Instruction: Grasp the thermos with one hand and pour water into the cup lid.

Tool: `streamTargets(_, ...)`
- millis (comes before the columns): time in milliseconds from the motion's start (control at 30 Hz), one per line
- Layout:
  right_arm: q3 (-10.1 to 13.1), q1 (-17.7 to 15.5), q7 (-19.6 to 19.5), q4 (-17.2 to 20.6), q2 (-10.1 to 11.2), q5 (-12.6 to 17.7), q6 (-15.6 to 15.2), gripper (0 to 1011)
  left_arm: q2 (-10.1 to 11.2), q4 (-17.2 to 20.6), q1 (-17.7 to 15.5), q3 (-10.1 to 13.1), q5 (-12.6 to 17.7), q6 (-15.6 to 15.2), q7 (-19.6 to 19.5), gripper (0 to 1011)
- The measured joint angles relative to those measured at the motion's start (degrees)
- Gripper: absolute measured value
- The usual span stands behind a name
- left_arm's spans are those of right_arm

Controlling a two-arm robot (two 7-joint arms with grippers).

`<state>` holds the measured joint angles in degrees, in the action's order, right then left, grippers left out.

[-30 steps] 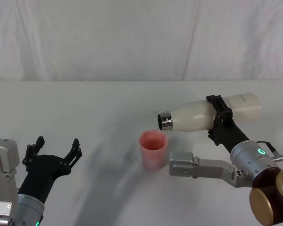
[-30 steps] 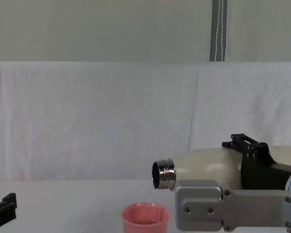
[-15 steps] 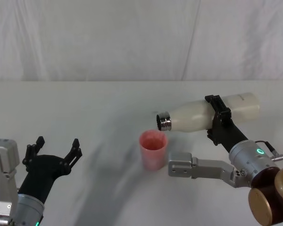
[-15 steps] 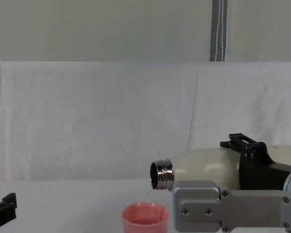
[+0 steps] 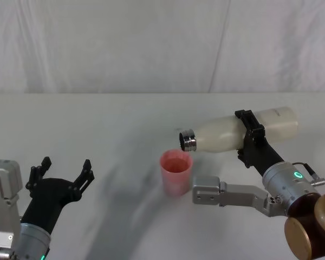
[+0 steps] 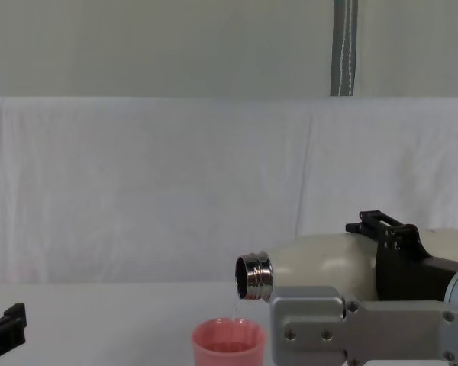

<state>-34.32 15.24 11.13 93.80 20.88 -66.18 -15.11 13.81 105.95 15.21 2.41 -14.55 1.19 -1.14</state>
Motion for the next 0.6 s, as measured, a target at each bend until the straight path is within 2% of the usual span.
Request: streamTargets(600, 0.06, -0.25, 0.00, 0.26, 0.08, -0.27, -0.25, 956, 0.00, 0.00, 0.00, 0.00, 0.00, 0.00, 0.00, 1001)
